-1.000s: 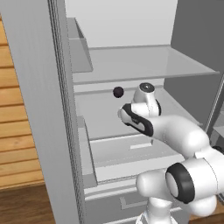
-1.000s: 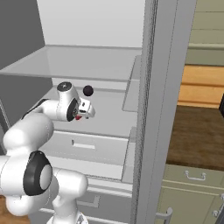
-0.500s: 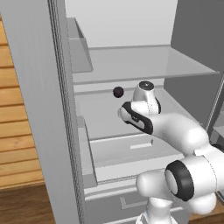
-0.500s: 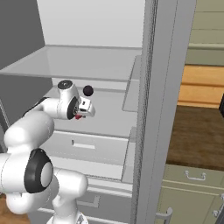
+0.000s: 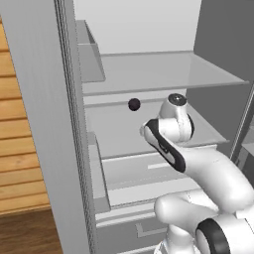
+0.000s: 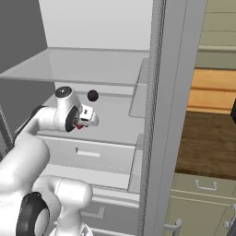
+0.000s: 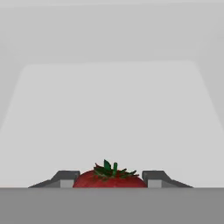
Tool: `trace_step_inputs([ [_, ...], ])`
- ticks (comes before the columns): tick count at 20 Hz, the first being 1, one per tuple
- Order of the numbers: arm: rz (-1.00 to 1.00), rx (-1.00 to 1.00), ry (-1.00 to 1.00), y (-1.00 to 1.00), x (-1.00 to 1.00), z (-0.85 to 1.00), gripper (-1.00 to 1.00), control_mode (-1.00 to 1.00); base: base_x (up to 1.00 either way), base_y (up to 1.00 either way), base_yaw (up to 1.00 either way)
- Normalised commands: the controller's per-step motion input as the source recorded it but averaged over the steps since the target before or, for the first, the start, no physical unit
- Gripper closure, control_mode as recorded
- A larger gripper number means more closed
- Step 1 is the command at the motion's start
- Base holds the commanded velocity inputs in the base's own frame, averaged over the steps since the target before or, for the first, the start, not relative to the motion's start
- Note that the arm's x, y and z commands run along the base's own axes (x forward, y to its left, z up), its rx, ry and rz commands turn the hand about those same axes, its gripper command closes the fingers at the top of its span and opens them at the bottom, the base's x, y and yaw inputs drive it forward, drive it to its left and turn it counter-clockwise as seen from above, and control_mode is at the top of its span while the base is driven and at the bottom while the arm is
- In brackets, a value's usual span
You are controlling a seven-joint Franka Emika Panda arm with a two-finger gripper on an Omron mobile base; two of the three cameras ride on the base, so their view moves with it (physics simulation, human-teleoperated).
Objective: Take the strawberry from the fridge and place it on top of the pancake, located on the dining counter.
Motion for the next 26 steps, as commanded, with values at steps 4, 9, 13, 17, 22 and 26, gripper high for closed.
trace_step_inputs([
  [4, 0.0, 0.0, -0.02, -0.09, -0.97, 0.39, 1.0, -1.0, 0.0, 0.0, 0.0],
  [9, 0.0, 0.0, 0.0, 0.0, -1.0, 0.54, 1.0, -1.0, 0.0, 0.0, 0.0],
  [13, 0.0, 0.0, 0.0, -0.01, -1.0, 0.87, 1.0, -1.0, 0.0, 0.0, 0.0],
  [17, 0.0, 0.0, 0.09, -0.11, -0.87, 0.95, 1.0, -1.0, 0.0, 0.0, 0.0],
  [22, 0.0, 0.0, 0.18, -0.05, -0.65, 0.64, 1.0, -1.0, 0.0, 0.0, 0.0],
  [26, -0.01, 0.0, 0.15, -0.02, -0.74, 0.38, 1.0, -1.0, 0.0, 0.0, 0.0],
])
